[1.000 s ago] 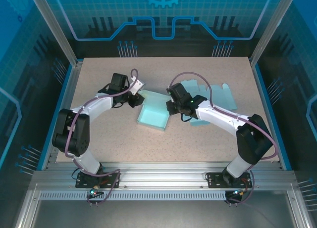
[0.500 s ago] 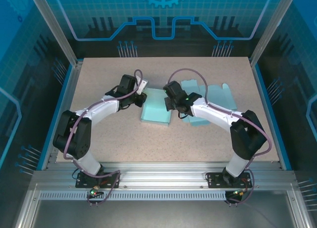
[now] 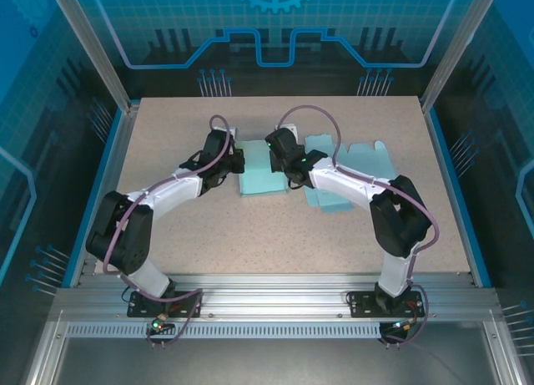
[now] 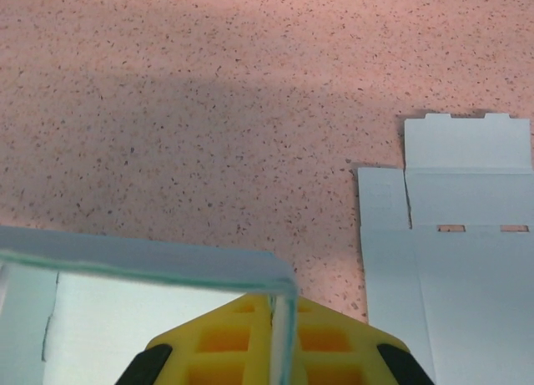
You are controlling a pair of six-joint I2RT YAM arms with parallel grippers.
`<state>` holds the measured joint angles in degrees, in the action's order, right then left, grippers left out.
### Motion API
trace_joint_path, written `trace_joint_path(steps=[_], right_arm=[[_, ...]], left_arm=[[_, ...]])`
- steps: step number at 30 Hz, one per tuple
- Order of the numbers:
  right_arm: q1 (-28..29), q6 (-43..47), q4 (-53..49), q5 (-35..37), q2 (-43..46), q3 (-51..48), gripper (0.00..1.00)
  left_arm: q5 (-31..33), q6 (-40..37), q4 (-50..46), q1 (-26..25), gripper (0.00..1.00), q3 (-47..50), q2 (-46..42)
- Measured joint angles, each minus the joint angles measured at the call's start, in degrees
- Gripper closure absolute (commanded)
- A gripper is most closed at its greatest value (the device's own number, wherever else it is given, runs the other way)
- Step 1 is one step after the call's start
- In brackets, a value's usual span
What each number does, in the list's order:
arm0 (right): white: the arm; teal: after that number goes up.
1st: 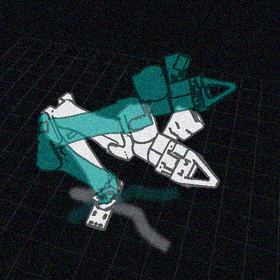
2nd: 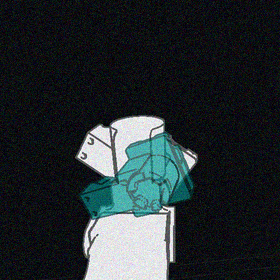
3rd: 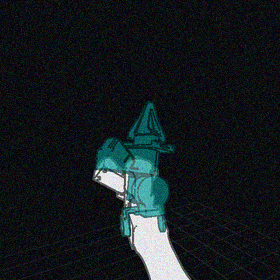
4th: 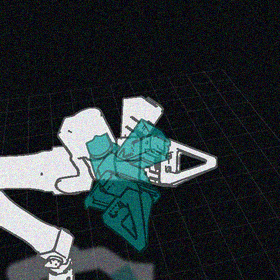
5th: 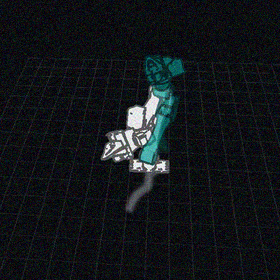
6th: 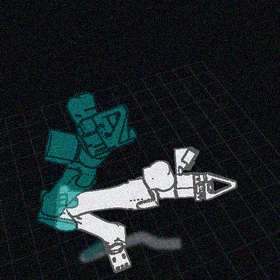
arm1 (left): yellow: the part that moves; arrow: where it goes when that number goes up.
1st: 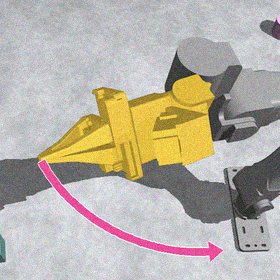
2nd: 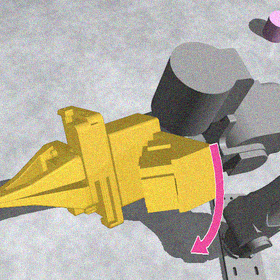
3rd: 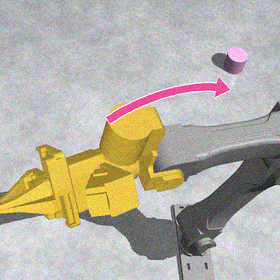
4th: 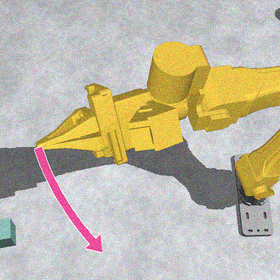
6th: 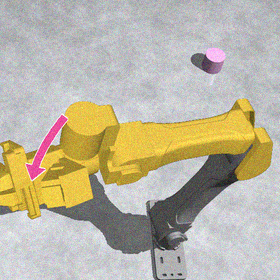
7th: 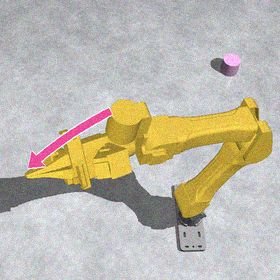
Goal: Fold the paper box
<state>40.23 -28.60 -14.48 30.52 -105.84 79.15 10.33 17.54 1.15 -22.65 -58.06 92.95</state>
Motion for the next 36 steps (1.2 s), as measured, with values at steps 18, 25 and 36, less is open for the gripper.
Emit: trace_joint_path(steps=[18, 25, 36], right_arm=[[1.9, -4.2, 3.8, 2.3, -0.7, -3.4, 1.0], [3.0, -5.2, 5.6, 4.0, -0.7, -5.2, 1.0], [5.3, -7.0, 8.6, 6.2, -0.5, -8.7, 1.0]], left_arm=[[6.8, 13.9, 8.2, -2.8, 0.82, 6.0, 0.1], [9.0, 15.1, 11.7, -3.8, 0.83, 8.9, 0.1], [9.7, 15.4, 20.4, -4.6, 0.83, 17.2, -2.3]])
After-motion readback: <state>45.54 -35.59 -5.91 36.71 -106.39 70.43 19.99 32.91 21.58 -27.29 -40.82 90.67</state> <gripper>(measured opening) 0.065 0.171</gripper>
